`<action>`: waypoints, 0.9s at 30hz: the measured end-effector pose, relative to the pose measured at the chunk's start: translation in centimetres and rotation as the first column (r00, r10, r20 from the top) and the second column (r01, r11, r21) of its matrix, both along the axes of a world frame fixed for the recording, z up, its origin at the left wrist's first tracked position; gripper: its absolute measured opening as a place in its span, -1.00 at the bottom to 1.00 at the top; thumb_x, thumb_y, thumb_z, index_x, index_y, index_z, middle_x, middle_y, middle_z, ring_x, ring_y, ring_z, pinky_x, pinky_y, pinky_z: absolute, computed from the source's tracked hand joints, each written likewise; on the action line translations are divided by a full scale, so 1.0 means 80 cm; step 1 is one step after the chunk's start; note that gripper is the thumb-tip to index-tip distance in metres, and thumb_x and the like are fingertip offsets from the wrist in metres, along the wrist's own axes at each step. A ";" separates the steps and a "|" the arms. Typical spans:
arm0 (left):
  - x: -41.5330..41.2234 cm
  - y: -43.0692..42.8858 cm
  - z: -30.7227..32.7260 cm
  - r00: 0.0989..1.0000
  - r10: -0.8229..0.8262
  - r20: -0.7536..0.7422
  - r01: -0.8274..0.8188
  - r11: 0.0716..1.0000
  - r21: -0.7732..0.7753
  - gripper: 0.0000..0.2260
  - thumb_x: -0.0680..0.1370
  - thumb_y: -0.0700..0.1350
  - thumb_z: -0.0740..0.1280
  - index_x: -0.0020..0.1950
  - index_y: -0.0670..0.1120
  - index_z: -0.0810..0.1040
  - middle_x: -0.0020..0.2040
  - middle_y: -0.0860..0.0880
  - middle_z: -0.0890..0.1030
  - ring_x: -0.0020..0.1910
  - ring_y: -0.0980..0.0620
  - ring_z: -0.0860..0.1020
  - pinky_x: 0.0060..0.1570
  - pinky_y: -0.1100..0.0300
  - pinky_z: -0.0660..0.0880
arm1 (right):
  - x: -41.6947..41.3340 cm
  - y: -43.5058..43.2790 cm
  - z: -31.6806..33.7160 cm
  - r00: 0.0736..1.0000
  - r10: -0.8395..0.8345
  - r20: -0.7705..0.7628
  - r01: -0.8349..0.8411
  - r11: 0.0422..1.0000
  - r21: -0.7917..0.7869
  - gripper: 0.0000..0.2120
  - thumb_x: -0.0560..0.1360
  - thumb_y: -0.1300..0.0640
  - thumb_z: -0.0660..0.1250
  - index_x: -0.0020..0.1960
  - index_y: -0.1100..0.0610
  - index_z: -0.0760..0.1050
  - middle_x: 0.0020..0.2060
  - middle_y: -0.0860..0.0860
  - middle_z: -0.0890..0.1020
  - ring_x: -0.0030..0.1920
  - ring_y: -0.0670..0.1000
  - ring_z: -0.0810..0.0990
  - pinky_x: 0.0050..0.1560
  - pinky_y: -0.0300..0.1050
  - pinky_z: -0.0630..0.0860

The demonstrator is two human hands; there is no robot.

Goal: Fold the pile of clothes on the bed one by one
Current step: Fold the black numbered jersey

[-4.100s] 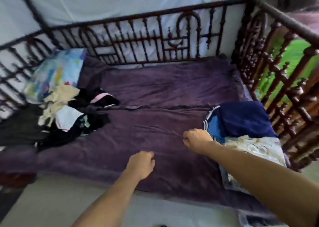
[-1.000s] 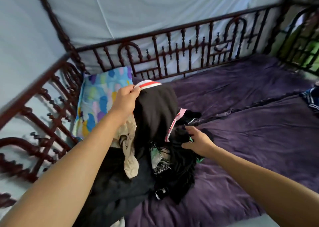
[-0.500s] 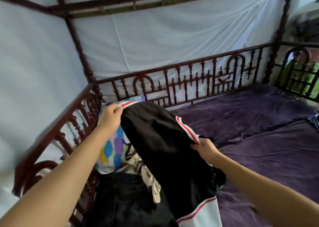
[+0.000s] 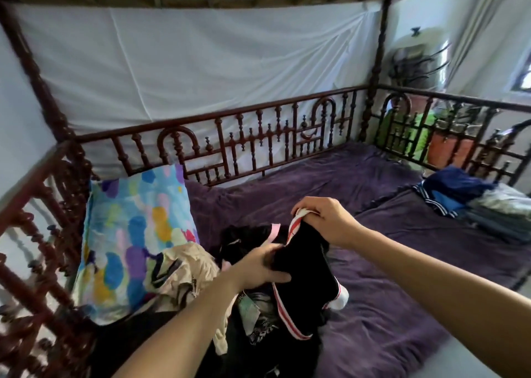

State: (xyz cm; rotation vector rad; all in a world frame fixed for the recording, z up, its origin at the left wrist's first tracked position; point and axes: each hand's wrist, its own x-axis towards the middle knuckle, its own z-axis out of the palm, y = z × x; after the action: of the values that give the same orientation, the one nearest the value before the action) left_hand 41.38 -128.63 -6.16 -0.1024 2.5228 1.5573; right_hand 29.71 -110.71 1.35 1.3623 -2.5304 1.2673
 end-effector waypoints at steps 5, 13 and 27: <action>-0.042 0.061 -0.017 0.992 -0.030 -0.120 0.029 1.000 -0.010 -0.83 0.48 -0.34 0.39 -0.18 -0.11 0.46 -0.32 0.15 0.49 -0.31 0.31 0.42 -0.24 0.31 0.36 | -0.019 0.052 0.010 0.981 -0.194 0.022 0.194 0.981 -0.003 -0.74 0.45 0.25 0.34 -0.27 -0.10 0.54 -0.34 -0.20 0.61 -0.24 -0.26 0.52 -0.13 -0.33 0.42; -0.088 0.113 0.000 0.986 -0.145 -0.080 0.139 0.987 -0.083 -0.90 0.45 -0.15 0.43 -0.17 -0.15 0.56 -0.23 -0.02 0.55 -0.22 0.08 0.50 -0.12 0.12 0.41 | -0.045 0.127 0.012 0.940 -0.342 -0.013 0.342 0.937 0.072 -0.65 0.50 0.11 0.36 -0.42 0.12 0.39 -0.51 -0.10 0.40 -0.41 -0.12 0.34 -0.37 -0.25 0.29; -0.130 -0.022 0.178 0.961 -0.055 -0.269 -0.023 0.960 -0.280 -0.70 0.43 -0.37 0.34 -0.32 -0.01 0.38 -0.42 0.06 0.41 -0.43 0.12 0.38 -0.45 0.30 0.30 | -0.084 0.217 0.016 0.884 -0.441 -0.158 0.466 0.857 0.217 -0.77 0.35 0.16 0.55 -0.15 0.27 0.57 -0.19 0.09 0.56 -0.07 0.18 0.57 -0.02 0.02 0.46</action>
State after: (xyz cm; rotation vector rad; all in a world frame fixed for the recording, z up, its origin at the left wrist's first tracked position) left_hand 30.95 -130.38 8.08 0.1067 2.9409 1.2723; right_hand 22.98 -93.37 2.66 0.7419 -2.7718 0.7906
